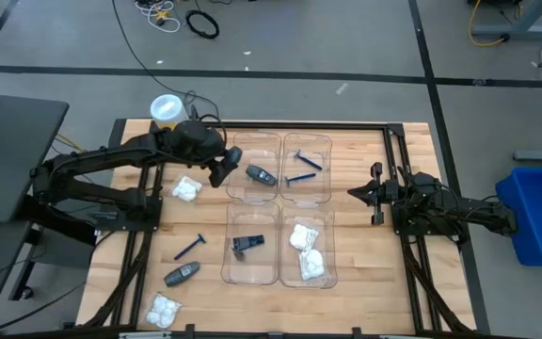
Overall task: Pick & Place Travel size toiletries
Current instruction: Put the top deodorant into the top left transparent bin, then put the cotton pack into the bottom right transparent bin
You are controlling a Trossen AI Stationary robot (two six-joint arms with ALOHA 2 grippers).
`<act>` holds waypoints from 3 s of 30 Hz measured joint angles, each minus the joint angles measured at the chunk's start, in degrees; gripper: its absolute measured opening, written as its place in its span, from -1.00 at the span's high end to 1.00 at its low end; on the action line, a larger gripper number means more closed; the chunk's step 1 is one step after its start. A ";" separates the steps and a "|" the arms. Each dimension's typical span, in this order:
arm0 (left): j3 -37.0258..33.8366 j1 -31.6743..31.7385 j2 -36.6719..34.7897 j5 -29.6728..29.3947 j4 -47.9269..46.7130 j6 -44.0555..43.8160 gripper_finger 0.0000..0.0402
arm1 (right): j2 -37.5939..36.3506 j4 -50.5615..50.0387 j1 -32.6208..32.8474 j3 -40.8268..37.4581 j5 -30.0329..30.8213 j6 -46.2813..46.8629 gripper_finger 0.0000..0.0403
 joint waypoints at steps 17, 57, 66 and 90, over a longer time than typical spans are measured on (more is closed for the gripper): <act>-2.79 0.04 0.86 1.38 12.09 2.00 -0.11 | 0.00 0.00 -0.01 -0.01 -0.01 0.00 0.93; -14.36 0.40 10.75 7.35 24.70 -1.60 -0.14 | -0.01 -0.01 0.00 0.00 0.00 0.01 0.93; -14.28 0.42 13.88 8.85 27.31 -1.98 -0.14 | -0.01 -0.02 -0.01 0.00 -0.01 0.00 0.93; -14.32 0.42 13.97 10.08 26.33 -1.95 -0.40 | 0.00 0.00 0.00 0.00 -0.01 0.02 0.93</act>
